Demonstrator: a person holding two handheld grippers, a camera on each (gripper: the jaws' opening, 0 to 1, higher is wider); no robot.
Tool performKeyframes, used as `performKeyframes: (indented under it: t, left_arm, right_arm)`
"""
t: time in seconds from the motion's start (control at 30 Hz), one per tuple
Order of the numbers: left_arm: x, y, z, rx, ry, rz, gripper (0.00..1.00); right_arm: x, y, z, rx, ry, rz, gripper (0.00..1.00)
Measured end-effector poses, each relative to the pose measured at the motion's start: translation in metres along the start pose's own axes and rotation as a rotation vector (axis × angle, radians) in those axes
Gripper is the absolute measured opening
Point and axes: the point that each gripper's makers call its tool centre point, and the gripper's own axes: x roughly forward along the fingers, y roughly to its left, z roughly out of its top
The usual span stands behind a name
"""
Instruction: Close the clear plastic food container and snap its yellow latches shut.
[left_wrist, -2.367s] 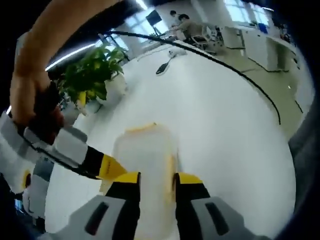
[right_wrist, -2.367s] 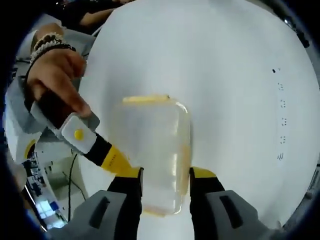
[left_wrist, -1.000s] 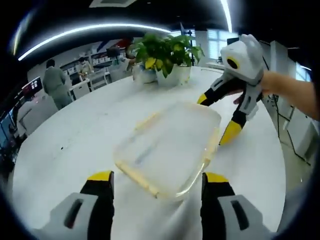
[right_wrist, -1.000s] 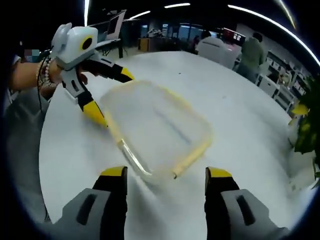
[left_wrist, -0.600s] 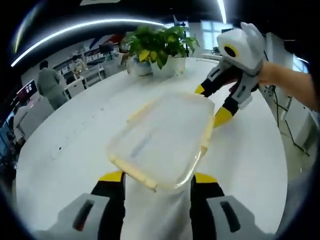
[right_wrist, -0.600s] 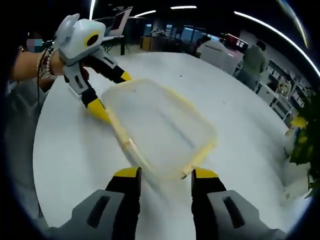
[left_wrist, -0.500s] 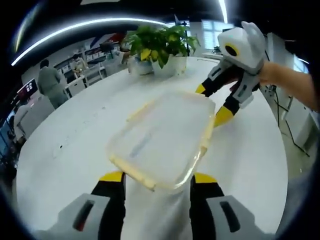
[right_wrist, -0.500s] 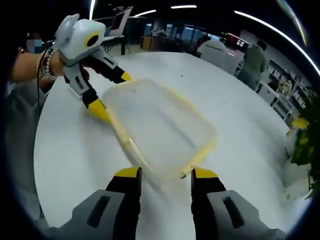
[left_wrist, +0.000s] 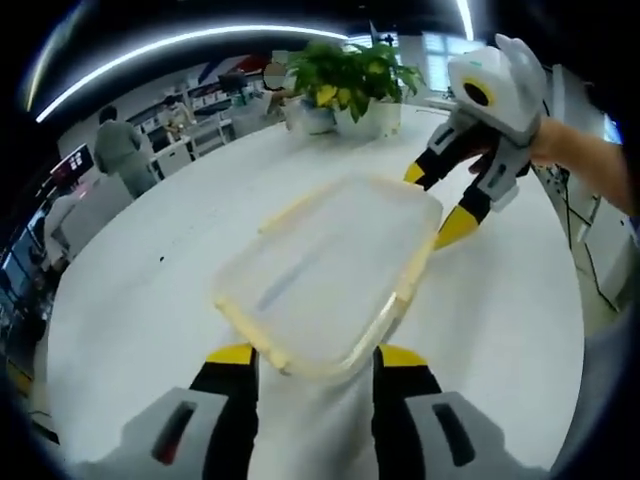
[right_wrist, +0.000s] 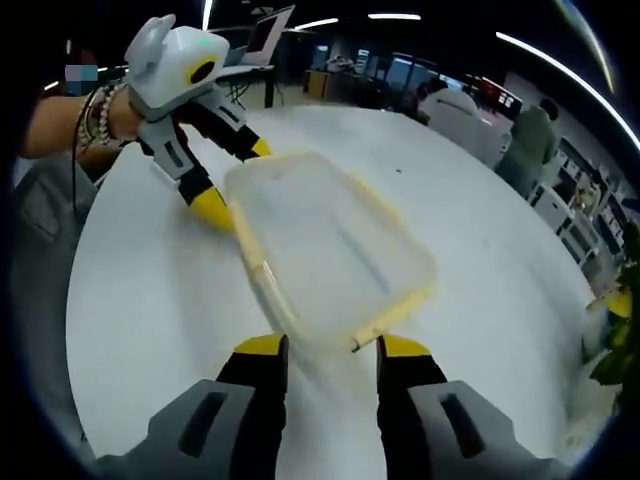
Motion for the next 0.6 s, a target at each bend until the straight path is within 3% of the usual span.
performKeyframes:
  t: [0.33, 0.6]
  left_arm:
    - [-0.015, 0.046, -0.023, -0.057, 0.009, 0.075, 0.39]
    - [-0.015, 0.067, -0.03, -0.06, 0.022, 0.096, 0.4]
  right_arm:
    - [0.031, 0.01, 0.044, -0.06, -0.032, -0.001, 0.33]
    - [0.044, 0.012, 0.062, -0.056, -0.054, -0.009, 0.33]
